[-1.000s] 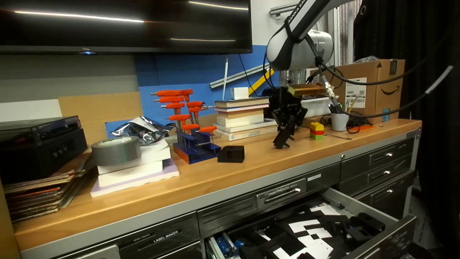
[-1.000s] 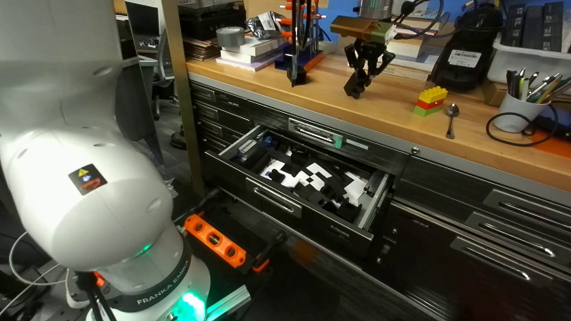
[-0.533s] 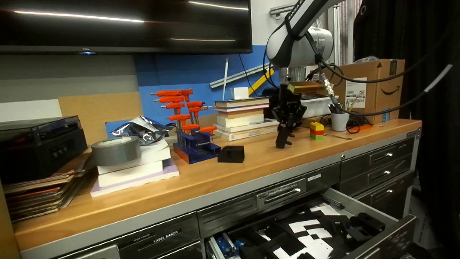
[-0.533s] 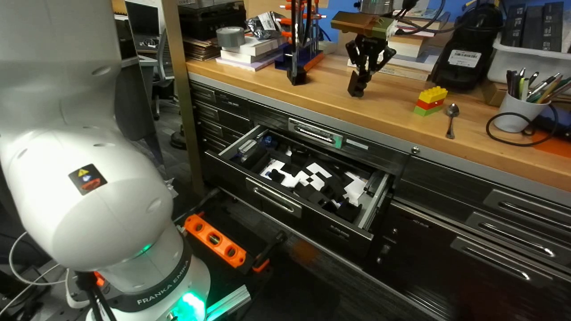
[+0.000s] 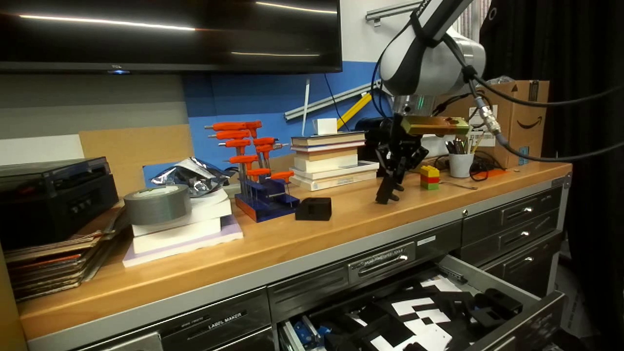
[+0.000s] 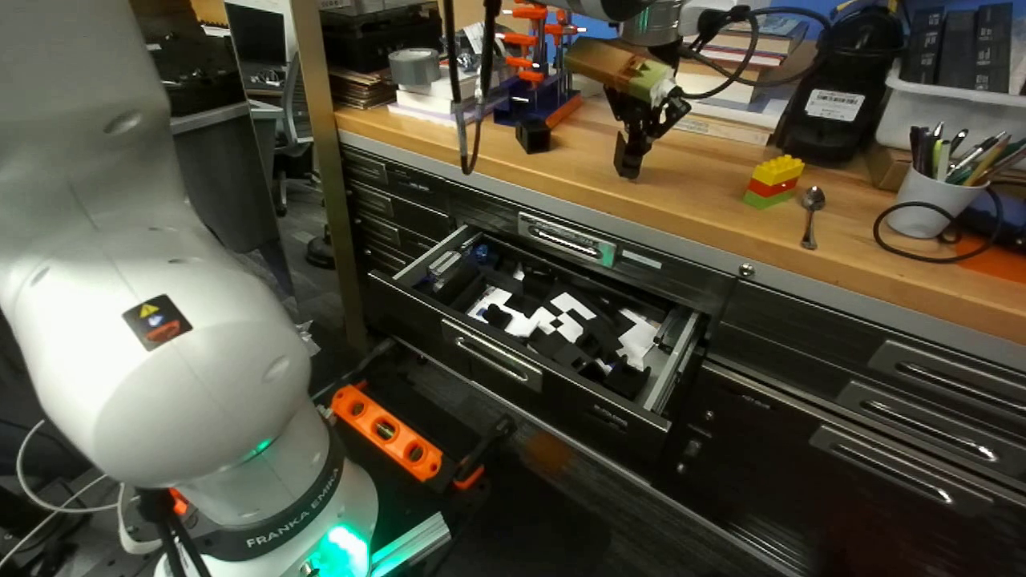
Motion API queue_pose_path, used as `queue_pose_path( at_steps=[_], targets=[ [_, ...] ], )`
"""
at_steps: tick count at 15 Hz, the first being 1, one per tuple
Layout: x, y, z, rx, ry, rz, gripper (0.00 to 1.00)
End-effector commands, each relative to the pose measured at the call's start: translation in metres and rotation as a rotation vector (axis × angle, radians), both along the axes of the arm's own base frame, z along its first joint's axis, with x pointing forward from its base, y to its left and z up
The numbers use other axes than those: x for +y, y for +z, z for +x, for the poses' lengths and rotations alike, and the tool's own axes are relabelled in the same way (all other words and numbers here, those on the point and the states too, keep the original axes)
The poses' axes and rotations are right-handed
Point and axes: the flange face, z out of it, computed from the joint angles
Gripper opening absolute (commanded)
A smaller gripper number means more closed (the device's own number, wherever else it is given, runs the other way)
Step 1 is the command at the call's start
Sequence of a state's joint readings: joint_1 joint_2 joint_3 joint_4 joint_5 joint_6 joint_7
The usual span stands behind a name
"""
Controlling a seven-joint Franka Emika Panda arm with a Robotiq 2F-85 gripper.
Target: Pick up the black objects from the table, put them in the drawer and close the drawer.
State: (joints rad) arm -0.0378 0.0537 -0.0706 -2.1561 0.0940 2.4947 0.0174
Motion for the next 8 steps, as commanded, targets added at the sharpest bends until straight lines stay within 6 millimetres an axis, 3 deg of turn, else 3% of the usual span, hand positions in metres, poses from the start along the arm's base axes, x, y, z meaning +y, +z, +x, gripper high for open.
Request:
queue_pose_path(
  at_steps=[1,5,8],
  targets=[
    [0.021,0.002,-0.062,-0.026,-0.059,0.010,0.20],
    [0.041,0.005,-0.100,-0.003,-0.073,0.023,0.20],
    [0.049,-0.011,-0.111,0.049,-0.059,0.043,0.20]
  ],
)
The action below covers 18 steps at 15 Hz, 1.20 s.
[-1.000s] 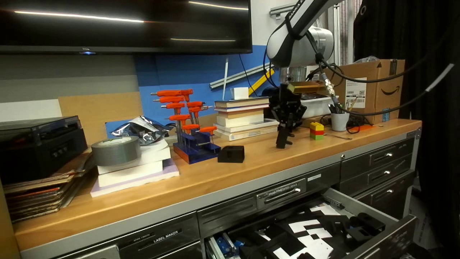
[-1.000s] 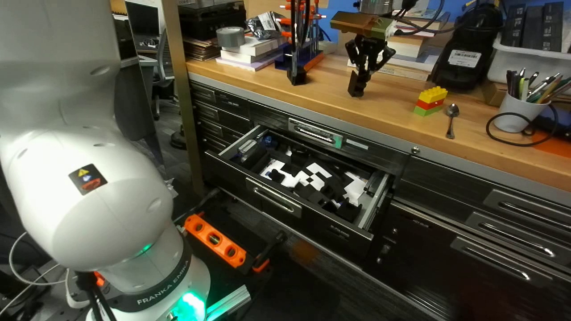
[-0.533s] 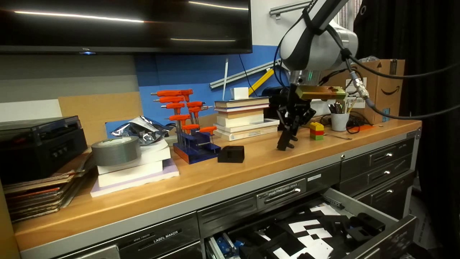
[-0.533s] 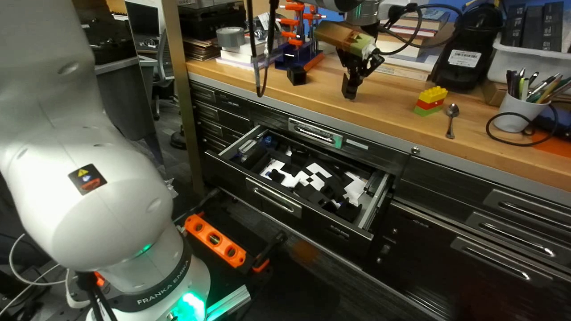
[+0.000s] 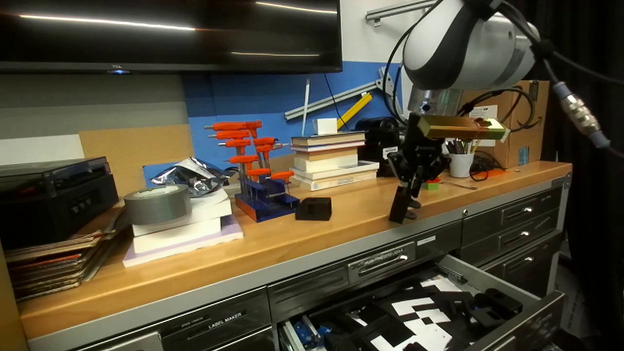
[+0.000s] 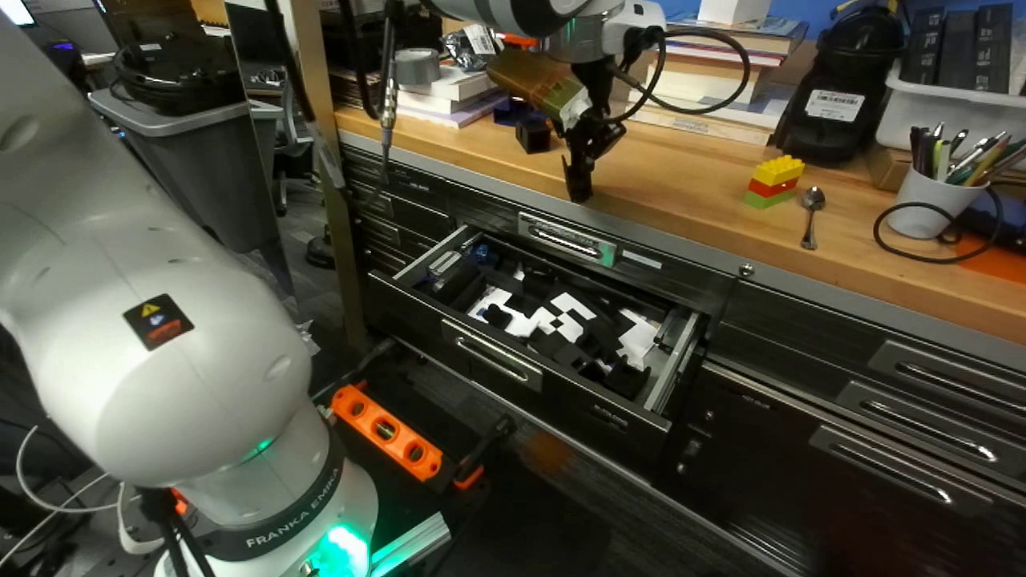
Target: Pick up the black objects from the table, put them in the drawer and close the drawer.
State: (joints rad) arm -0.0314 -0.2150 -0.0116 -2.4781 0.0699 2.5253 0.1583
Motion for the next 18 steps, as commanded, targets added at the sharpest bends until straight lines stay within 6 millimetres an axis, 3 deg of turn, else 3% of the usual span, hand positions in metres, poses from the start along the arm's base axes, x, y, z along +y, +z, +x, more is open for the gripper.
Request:
queue_pose_path(
  at_steps=[1,7,11,18],
  targets=[
    [0.010,-0.013,-0.018,0.040,0.008,0.030,0.20],
    [0.011,-0.089,-0.022,0.175,0.011,0.131,0.20],
    [0.006,-0.127,-0.027,0.240,0.000,0.208,0.20],
    [-0.002,-0.154,-0.027,0.278,-0.004,0.267,0.20]
  ],
)
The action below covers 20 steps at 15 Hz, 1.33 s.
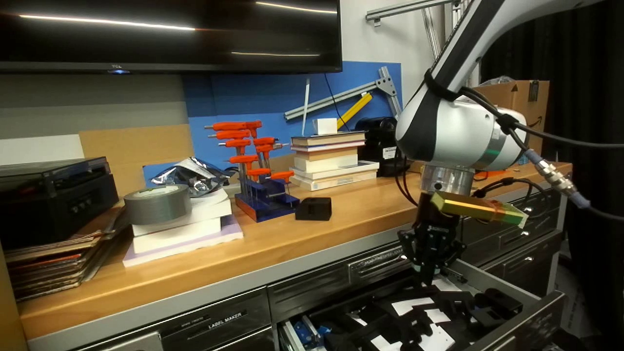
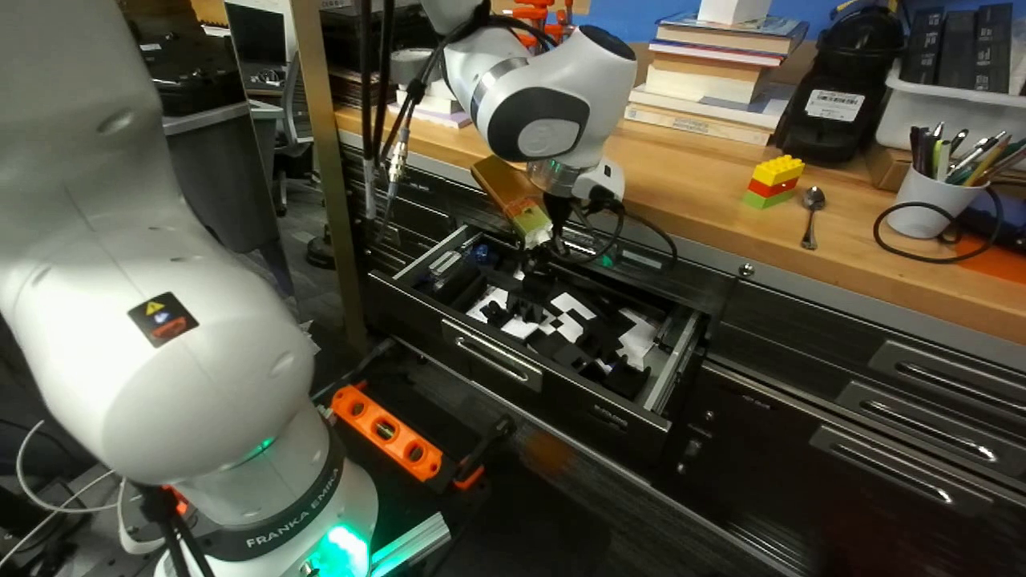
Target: Pick up the black objects from the table, put them in the drawer and close the drawer.
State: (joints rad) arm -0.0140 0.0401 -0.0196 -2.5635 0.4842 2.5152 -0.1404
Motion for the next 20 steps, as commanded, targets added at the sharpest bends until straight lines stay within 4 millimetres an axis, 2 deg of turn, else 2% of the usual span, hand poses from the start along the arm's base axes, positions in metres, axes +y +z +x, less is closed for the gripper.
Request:
queue_pose_path(
  at_steps=[1,6,8,11,12,13,17,20],
  targets=[
    [-0.005,-0.002,0.008,-0.012,0.002,0.019,0.20],
    [-0.007,0.003,0.015,-0.019,0.018,0.005,0.20],
    [-0.009,0.017,0.022,-0.028,0.031,-0.030,0.20],
    [-0.013,0.052,0.039,-0.041,0.077,-0.125,0.20],
    [-0.017,0.064,0.045,-0.035,0.080,-0.160,0.45],
    [-0.019,0.083,0.051,-0.043,0.086,-0.188,0.47],
    [-0.019,0.150,0.078,-0.058,0.134,-0.250,0.76],
    [-0.009,0.185,0.099,-0.089,0.249,-0.270,0.98]
  ],
)
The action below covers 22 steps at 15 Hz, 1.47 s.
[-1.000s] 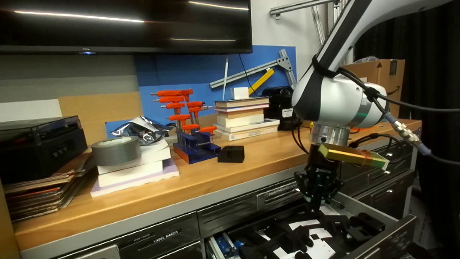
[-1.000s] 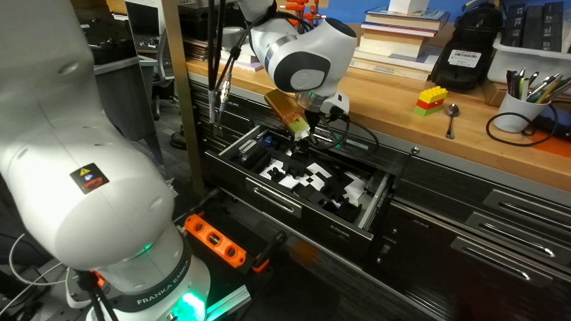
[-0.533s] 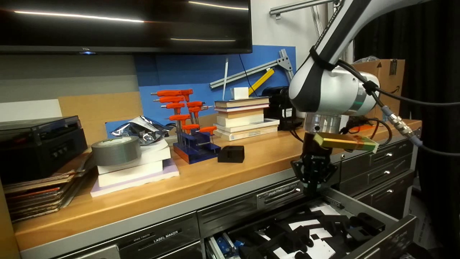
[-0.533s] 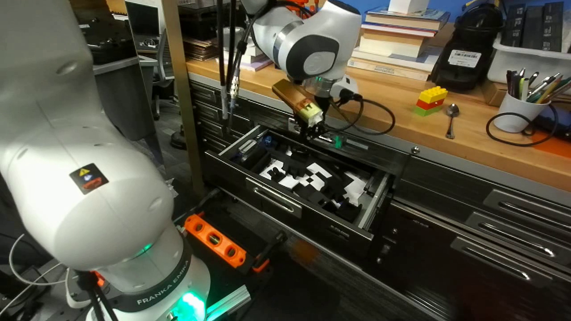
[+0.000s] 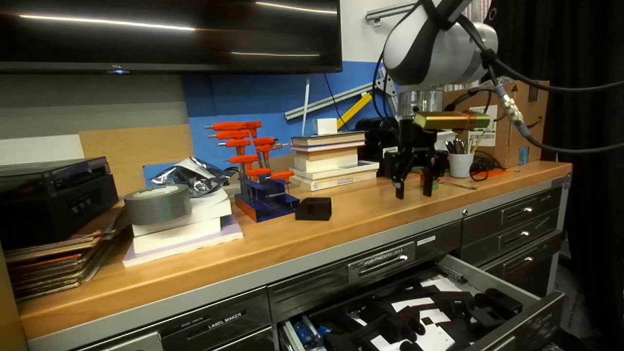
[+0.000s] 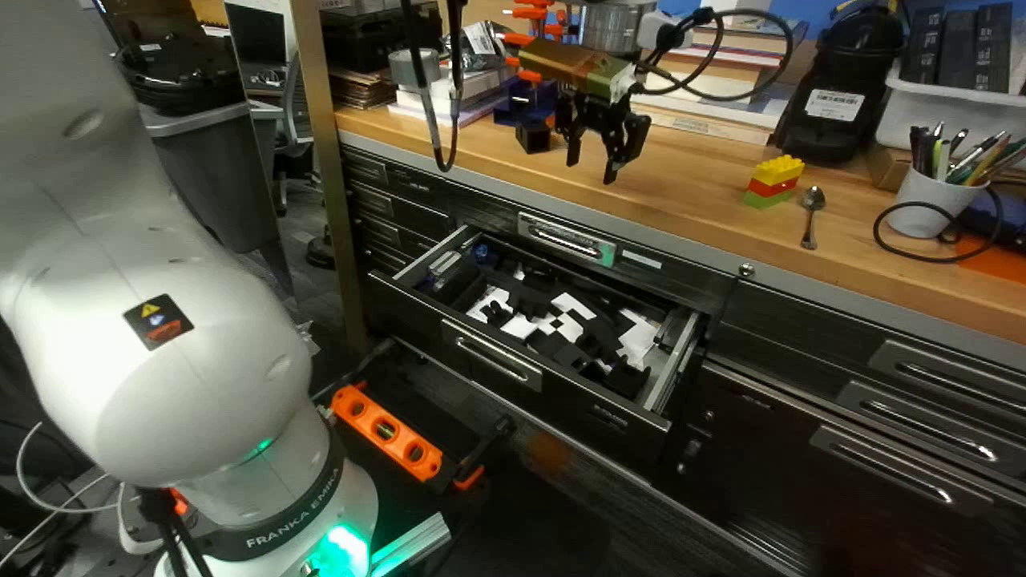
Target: Pick up the black objects from the table, put them in the drawer and close the drawer.
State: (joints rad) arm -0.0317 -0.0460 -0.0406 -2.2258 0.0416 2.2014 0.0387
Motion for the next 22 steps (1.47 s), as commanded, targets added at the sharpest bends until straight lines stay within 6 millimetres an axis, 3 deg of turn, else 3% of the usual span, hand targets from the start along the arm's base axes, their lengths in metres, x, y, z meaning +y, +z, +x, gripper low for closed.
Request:
queue_pose_path(
  at_steps=[1,6,17,22],
  targets=[
    [0.013,0.040,0.028,-0.017,0.142,-0.033,1.00],
    [0.041,0.051,0.060,-0.071,0.428,-0.030,1.00],
    [0.113,0.023,0.123,-0.111,1.030,-0.026,1.00],
    [0.143,0.013,0.138,-0.160,1.213,-0.001,1.00]
  ],
)
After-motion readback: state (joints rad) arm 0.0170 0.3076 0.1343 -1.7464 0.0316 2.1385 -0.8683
